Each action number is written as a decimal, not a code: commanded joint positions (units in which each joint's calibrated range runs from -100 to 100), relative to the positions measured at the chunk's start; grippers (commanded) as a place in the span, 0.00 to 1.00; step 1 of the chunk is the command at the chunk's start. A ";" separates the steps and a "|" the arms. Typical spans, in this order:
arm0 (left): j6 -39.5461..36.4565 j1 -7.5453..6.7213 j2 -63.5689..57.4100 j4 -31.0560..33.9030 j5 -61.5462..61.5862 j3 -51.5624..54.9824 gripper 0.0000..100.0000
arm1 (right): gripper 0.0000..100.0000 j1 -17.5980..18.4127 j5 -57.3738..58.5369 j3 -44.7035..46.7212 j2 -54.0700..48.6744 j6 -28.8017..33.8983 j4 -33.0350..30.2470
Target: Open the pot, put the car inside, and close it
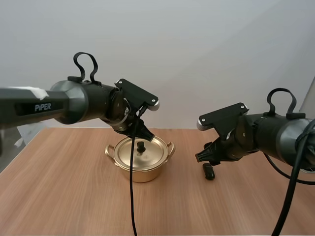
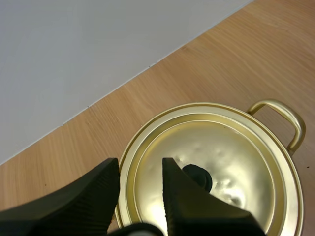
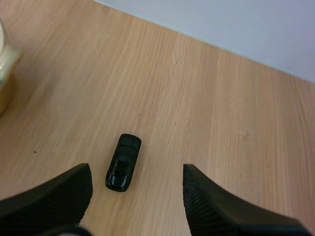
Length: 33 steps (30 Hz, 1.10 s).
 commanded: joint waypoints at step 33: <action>12.36 -0.04 11.39 -15.17 26.89 -12.09 0.50 | 0.89 0.05 9.77 -5.39 9.53 0.02 0.00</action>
